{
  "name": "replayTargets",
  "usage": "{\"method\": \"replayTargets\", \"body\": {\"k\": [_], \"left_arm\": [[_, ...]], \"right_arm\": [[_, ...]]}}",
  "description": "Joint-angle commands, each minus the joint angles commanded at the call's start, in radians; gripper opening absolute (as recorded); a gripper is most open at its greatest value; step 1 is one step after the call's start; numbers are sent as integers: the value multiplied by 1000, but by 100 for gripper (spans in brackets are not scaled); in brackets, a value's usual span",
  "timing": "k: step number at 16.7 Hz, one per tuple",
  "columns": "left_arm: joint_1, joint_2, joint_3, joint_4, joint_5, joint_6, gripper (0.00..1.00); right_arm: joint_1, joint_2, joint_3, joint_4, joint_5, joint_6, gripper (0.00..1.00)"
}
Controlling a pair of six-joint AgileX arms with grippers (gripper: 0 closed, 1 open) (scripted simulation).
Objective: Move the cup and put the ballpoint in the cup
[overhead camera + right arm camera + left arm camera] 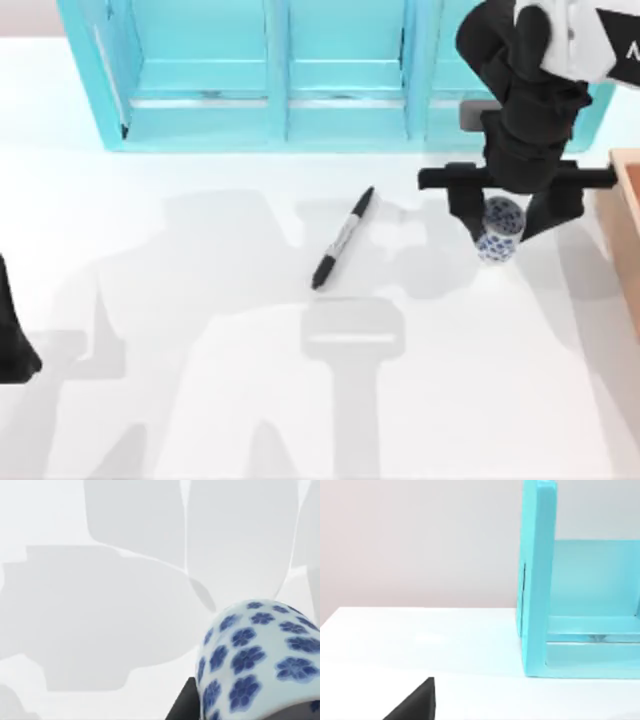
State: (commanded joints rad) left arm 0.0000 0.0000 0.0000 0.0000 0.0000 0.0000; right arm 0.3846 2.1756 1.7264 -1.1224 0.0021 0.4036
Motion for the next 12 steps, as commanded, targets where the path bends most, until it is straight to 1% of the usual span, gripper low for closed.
{"method": "replayTargets", "body": {"k": [9,10,12], "left_arm": [[0,0,0,0,0,0,100],[0,0,0,0,0,0,100],[0,0,0,0,0,0,100]], "right_arm": [[0,0,0,0,0,0,98],[0,0,0,0,0,0,100],[0,0,0,0,0,0,100]]}}
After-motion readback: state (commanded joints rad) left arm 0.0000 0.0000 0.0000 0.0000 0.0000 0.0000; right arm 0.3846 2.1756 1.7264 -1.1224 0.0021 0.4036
